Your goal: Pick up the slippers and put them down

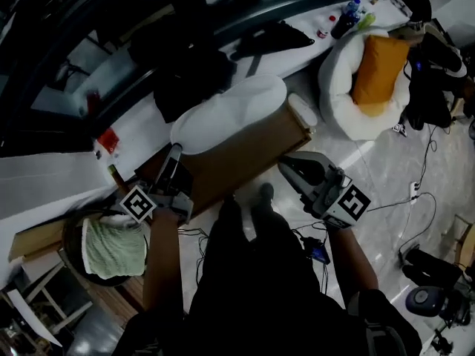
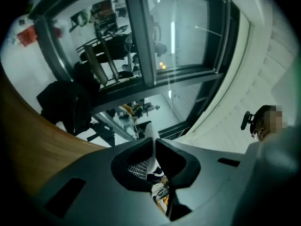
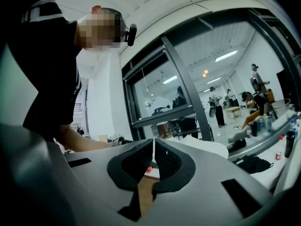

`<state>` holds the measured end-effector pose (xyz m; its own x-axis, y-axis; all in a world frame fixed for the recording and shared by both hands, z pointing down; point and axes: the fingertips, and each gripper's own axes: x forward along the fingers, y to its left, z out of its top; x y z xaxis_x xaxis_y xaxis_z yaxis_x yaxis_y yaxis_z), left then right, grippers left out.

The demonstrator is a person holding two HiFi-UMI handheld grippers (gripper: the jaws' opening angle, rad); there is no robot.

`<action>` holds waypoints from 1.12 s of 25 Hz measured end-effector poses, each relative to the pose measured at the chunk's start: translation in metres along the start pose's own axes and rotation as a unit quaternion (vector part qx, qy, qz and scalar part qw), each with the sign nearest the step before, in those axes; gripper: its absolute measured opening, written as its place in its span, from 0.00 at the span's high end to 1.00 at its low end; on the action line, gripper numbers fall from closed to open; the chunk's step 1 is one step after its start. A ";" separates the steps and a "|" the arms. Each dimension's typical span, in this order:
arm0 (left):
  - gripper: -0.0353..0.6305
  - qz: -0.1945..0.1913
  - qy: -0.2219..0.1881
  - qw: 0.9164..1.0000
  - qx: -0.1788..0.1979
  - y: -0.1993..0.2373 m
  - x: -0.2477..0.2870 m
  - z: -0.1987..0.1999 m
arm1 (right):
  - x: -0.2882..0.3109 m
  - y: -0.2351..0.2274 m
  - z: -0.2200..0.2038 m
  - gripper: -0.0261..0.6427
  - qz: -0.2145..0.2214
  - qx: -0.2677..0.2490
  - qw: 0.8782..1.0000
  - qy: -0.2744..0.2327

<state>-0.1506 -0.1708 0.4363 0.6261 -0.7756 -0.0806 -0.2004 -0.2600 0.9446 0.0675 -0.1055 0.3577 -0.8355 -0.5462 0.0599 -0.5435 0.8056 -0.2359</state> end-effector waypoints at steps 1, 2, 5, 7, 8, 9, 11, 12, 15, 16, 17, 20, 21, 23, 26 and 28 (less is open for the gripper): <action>0.90 0.007 0.006 1.000 -0.001 0.014 0.005 -0.006 | 0.003 -0.007 -0.011 0.92 0.001 0.005 1.000 0.007; 0.90 0.014 0.013 1.000 -0.001 0.028 0.009 -0.012 | 0.006 -0.013 -0.022 0.92 0.002 0.009 1.000 0.012; 0.90 0.049 0.033 0.998 -0.009 0.066 0.013 -0.039 | 0.006 -0.027 -0.050 0.92 0.006 0.037 0.999 0.019; 0.90 0.075 0.043 0.996 -0.022 0.094 0.008 -0.064 | 0.003 -0.035 -0.074 0.92 0.011 0.058 0.998 0.024; 0.90 0.082 0.048 0.995 -0.025 0.108 0.009 -0.074 | 0.002 -0.041 -0.087 0.92 0.013 0.062 0.998 0.026; 0.90 0.087 0.053 0.995 -0.026 0.121 0.010 -0.083 | 0.002 -0.047 -0.100 0.92 0.013 0.063 0.997 0.029; 0.90 0.100 0.063 0.993 -0.030 0.141 0.010 -0.096 | 0.004 -0.055 -0.120 0.92 0.014 0.067 0.997 0.035; 0.90 0.109 0.069 0.991 -0.032 0.148 0.008 -0.102 | 0.005 -0.056 -0.126 0.92 0.016 0.070 0.997 0.036; 0.90 0.132 0.091 0.987 -0.009 0.162 0.002 -0.111 | 0.008 -0.054 -0.140 0.92 0.021 0.080 0.996 0.034; 0.90 0.139 0.098 0.985 0.008 0.164 0.001 -0.112 | 0.008 -0.054 -0.145 0.92 0.022 0.084 0.996 0.034; 0.90 0.147 0.106 0.983 0.029 0.166 0.000 -0.112 | 0.007 -0.053 -0.149 0.92 0.023 0.087 0.995 0.035; 0.90 0.185 0.139 0.966 0.114 0.177 -0.006 -0.113 | 0.009 -0.055 -0.168 0.92 0.017 0.079 0.995 0.055; 0.90 0.196 0.152 0.958 0.140 0.182 -0.008 -0.114 | 0.011 -0.056 -0.177 0.92 0.012 0.068 0.995 0.071; 0.89 0.218 0.182 0.939 0.192 0.189 -0.011 -0.118 | 0.014 -0.057 -0.195 0.92 -0.001 0.041 0.993 0.109; 0.88 0.247 0.227 0.903 0.268 0.198 -0.014 -0.125 | 0.020 -0.052 -0.208 0.92 -0.001 0.029 0.991 0.130; 0.86 0.265 0.251 0.878 0.310 0.204 -0.014 -0.129 | 0.025 -0.047 -0.211 0.92 0.006 0.022 0.991 0.131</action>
<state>-0.1032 -0.1384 0.6712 0.5432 -0.5714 0.6151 -0.8380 -0.3238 0.4393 0.0553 -0.1083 0.5746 -0.8377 -0.4529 0.3053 -0.5334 0.7985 -0.2792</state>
